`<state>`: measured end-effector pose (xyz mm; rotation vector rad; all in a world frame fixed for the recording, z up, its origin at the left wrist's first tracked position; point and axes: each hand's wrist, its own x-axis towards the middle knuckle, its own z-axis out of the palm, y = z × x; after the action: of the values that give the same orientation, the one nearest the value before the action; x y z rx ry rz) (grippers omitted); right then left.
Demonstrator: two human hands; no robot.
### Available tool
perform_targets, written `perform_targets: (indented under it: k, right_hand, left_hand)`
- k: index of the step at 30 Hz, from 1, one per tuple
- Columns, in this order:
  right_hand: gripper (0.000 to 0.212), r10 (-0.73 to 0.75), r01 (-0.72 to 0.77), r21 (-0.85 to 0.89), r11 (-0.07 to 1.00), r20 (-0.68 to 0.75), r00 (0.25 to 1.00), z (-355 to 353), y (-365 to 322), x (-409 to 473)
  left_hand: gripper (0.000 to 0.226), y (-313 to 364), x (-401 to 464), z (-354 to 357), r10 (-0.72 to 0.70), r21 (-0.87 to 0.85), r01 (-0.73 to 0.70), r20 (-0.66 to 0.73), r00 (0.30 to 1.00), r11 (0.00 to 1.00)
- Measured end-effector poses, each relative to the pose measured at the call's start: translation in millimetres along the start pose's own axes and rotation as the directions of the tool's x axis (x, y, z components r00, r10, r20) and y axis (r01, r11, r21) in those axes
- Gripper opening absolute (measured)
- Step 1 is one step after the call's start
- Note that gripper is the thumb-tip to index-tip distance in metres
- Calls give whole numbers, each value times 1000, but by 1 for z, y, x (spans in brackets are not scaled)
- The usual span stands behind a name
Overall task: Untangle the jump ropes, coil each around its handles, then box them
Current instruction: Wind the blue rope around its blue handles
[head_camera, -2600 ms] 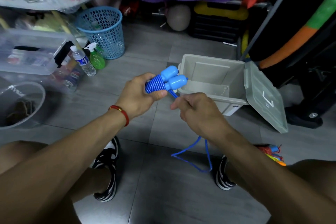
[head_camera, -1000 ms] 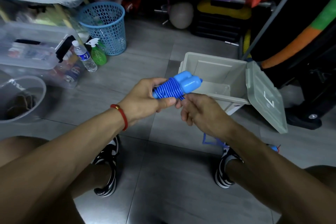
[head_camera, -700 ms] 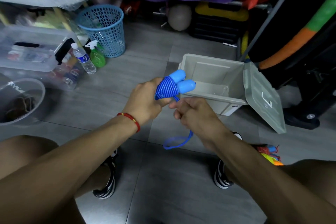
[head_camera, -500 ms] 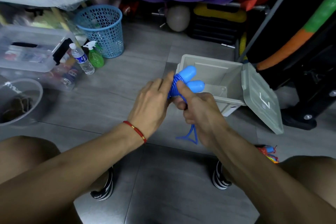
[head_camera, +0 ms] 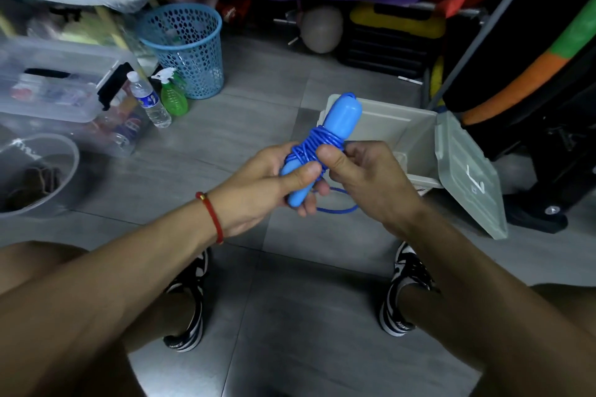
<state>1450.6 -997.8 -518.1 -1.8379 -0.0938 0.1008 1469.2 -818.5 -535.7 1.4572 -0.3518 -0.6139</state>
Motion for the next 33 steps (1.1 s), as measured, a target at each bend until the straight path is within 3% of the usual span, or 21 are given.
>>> perform_targets:
  k: [4, 9, 14, 20, 26, 29, 31, 33]
  right_hand:
    - [51, -6, -2, -65, 998, -124, 992, 8, 5, 0]
    - [59, 31, -40, -50, 998, -170, 985, 11, 4, -1]
    - [68, 121, -117, 34, 993, -211, 970, 20, 7, -6]
    - [60, 274, -270, 53, 961, -269, 923, 25, 8, -9]
    - [41, 393, -366, 147, 919, -255, 884, 35, 7, -10]
    - [33, 402, -358, 196, 913, -273, 874, 34, 2, -10]
    - [35, 439, -352, 312, 882, -276, 855, 31, -4, -9]
    - [38, 486, -354, 419, 836, -267, 832, 29, -7, -7]
  left_hand:
    - [33, -1, 5, -1, 98, 152, -81, -107, 989, 985]
    - [22, 0, 7, -6, 130, 214, -106, -99, 987, 971]
    - [26, -5, 7, -2, 147, 359, -92, -128, 981, 929]
    - [33, -13, 10, 3, 259, 682, -7, -268, 928, 732]
    - [37, -18, 19, 5, 321, 773, 81, -354, 879, 630]
    - [40, -21, 20, 1, 414, 810, 5, -305, 857, 587]
    - [43, -25, 22, 5, 486, 870, 2, -277, 829, 493]
    - [49, -29, 23, 7, 526, 943, 90, -257, 811, 321]
